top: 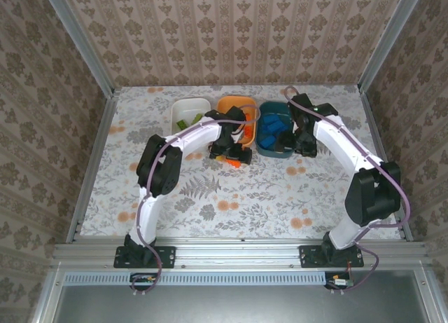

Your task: Sort the legos into containers by color

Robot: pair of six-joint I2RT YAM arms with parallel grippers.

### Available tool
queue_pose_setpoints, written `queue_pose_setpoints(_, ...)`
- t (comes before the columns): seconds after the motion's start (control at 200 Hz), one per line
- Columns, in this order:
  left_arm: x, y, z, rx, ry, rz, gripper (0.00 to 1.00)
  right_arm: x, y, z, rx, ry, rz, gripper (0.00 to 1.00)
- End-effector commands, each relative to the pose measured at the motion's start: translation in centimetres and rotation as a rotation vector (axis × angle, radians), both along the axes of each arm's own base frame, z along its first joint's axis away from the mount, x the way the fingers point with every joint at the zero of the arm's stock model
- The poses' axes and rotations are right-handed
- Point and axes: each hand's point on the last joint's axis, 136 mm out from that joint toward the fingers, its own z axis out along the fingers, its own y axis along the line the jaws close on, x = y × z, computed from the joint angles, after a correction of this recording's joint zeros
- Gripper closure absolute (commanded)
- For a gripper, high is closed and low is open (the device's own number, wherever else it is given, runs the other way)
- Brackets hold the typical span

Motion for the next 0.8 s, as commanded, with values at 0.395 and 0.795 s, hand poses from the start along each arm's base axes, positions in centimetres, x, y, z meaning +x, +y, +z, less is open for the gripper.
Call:
queue_pose_setpoints(0.395,-0.4,0.0,-1.2,0.063,0.003,-0.061,0.22,-1.4,0.0,0.7,0.047,-0.027,-0.010,0.20)
queue_pose_setpoints(0.795,-1.5,1.0,0.1,0.062,-0.002,-0.065,0.41,-2.7,0.0,0.2,0.085,-0.039,-0.061,0.21)
